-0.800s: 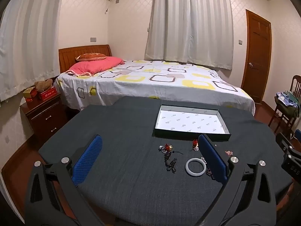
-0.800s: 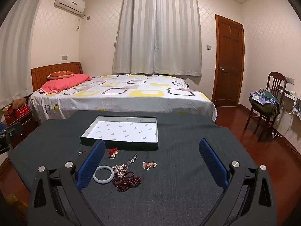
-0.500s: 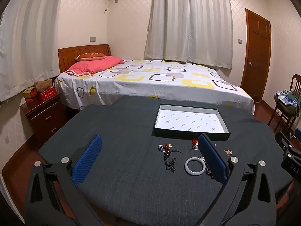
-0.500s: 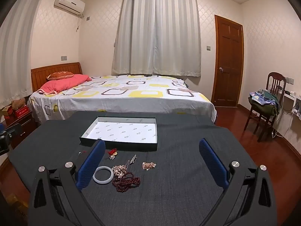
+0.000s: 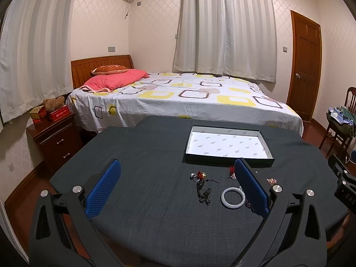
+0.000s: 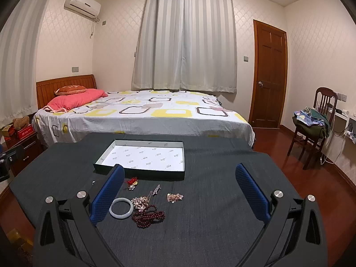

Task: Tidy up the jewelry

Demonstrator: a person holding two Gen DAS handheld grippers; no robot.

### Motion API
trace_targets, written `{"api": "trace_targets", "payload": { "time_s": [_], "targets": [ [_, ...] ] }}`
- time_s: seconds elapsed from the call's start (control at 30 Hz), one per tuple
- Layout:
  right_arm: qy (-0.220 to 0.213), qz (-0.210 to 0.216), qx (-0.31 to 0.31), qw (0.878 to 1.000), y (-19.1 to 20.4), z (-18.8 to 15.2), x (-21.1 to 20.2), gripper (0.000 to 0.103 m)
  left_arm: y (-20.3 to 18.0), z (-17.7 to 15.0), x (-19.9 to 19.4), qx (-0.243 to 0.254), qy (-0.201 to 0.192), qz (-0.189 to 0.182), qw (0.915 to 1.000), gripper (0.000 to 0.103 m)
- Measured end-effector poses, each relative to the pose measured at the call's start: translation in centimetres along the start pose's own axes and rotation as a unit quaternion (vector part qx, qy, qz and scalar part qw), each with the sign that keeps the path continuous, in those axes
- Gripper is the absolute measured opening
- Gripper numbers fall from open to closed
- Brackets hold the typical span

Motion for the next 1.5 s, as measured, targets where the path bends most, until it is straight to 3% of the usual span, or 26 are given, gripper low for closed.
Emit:
{"api": "trace_targets", "payload": {
  "time_s": [1.5],
  "targets": [
    [-0.001,0.0,0.001,1.0,-0.2,0.0,-0.1,0.098,-1.0,-0.3,-0.5,0.005,0.005,-0.013,0.9999,0.099]
  ]
}}
Point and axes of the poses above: each gripper's, at about its wrist camera, not at the fingertips, and x roughly the way its jaws point, y to its left, z to its top, the point moved 4 cm from there along x, roughly the way its jaws point, and after that the axes turned 12 degrees about -y, right-handed, at the moved point
